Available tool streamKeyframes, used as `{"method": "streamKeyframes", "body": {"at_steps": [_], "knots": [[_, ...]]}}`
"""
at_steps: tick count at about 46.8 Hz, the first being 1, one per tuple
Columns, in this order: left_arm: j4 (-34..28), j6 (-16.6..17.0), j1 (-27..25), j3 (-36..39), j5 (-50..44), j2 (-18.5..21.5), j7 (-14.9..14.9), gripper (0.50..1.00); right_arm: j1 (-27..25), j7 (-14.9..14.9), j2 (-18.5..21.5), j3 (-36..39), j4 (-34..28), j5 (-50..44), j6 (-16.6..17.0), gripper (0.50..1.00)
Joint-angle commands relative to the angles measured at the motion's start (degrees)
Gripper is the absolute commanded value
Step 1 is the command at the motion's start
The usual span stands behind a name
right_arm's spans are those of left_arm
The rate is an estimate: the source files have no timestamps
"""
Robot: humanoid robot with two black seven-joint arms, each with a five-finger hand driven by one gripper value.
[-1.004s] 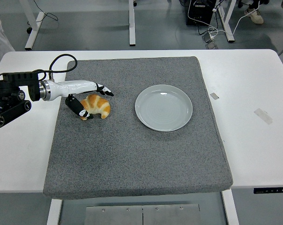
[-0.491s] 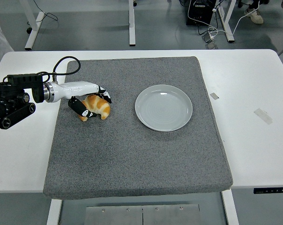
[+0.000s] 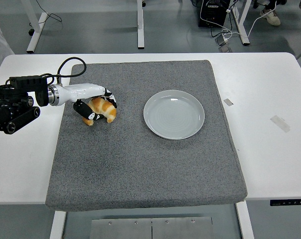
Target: Place the bread on the plate
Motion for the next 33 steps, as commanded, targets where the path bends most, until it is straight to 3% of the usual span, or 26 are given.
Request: {"method": "streamKeyframes", "body": {"at_steps": [1,16,33], "knots": [[-0.06,0.01,-0.24,0.09,-0.60,0.00,-0.05,0.519,0.00,0.01,0.00,0.00,0.10,0.00,0.00,1.000],[-0.06,-0.87,-4.01,0.00,-3.14,0.09,-0.05,0.519,0.00,0.01,0.00,0.09,0.10,0.00,0.00,1.000],[-0.15,-6.58,-13.42,-0.09,-7.80,0.26,-0.05,0.521,0.17,0.01,0.00,0.00,0.10,0.00,0.00,1.000]]}}
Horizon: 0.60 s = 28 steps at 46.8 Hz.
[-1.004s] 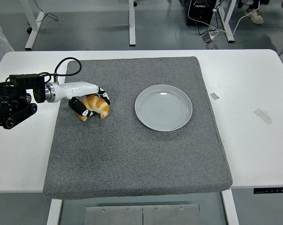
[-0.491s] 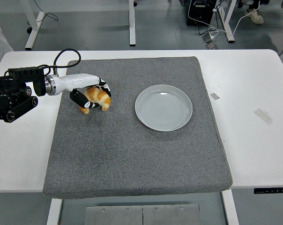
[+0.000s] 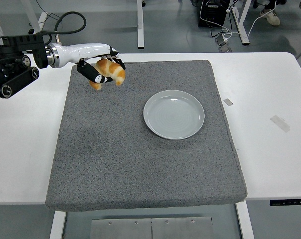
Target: Place the bread on the plate
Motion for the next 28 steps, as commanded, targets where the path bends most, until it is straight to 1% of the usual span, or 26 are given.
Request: {"method": "streamKeyframes", "body": {"at_steps": [1,10,15,28], "knots": [[-0.02,-1.25,-2.07,-0.01,-0.81,-0.01,0.01,0.521,0.00,-0.09,0.00,0.01,0.00,0.00,0.00,1.000],[0.07,-3.53,-7.34,-0.01,-1.78,-0.19,0.01,0.522,0.26,0.00,0.00,0.01,0.00,0.00,0.00,1.000],[0.07,-4.15,-9.72,0.25,-2.13,-0.53,0.01,0.522,0.35,-0.09,0.00,0.01,0.00,0.00,0.00,1.000],[0.33,-3.62,-12.53,0.52,-2.04,-8.09,0.01,0.521,0.44,-0.09,0.00,0.01,0.00,-0.09,0.00,1.000]]}}
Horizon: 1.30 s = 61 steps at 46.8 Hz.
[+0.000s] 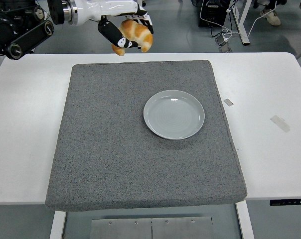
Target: Place the bread on the plate
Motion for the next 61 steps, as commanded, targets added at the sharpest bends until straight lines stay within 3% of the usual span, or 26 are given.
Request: {"method": "streamKeyframes", "body": {"at_steps": [1,12,27,40,61], "knots": [[0.47,0.18,-0.53,-0.01,0.06,-2.62,-0.01,0.521,0.01,-0.04,0.00,-0.01,0.01,0.00,0.00,1.000],[7.06,0.36,-0.54,0.96,0.33,-11.86,-0.01,0.520,0.01,0.05,0.00,-0.01,0.01,0.00,0.00,1.000],[11.19,1.06,0.52,4.56,0.33,-11.86,-0.01,0.519,0.01,0.05,0.00,-0.01,-0.08,0.00,0.00,1.000],[11.20,3.26,0.61,5.00,-1.78,-11.86,-0.01,0.520,0.01,0.05,0.00,0.08,0.01,0.00,0.00,1.000],[9.35,-1.49,-0.18,5.53,-4.68,-11.86,-0.01,0.524,0.01,0.05,0.00,-0.01,-0.08,0.00,0.00,1.000]]}}
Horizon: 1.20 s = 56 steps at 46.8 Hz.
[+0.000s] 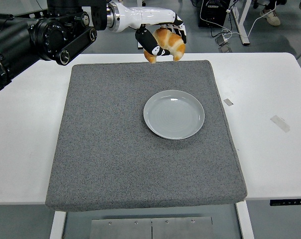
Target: Place the bread on the plate
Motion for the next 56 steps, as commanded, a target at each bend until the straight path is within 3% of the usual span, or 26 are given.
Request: {"method": "streamKeyframes", "body": {"at_steps": [1,17,31,42,56], "knots": [[-0.22,-0.06,0.12,0.19,0.09,0.00,0.00,0.524,0.00,0.01,0.00,0.00,0.00,0.01,0.00,1.000],[-0.22,1.34,3.90,0.10,0.18,0.00,0.00,0.522,0.00,0.01,0.00,0.00,0.00,0.01,0.00,1.000],[-2.67,7.66,8.29,-0.25,0.00,0.00,0.00,0.519,0.00,0.01,0.00,-0.09,0.09,0.01,0.00,1.000],[-6.10,10.39,10.05,-2.01,-2.72,0.00,0.00,0.517,0.00,0.01,0.00,0.00,0.09,0.01,0.00,1.000],[-10.67,10.75,11.99,-2.80,-4.39,0.00,0.00,0.519,0.00,-0.08,0.00,0.00,0.09,0.01,0.00,1.000]]}}
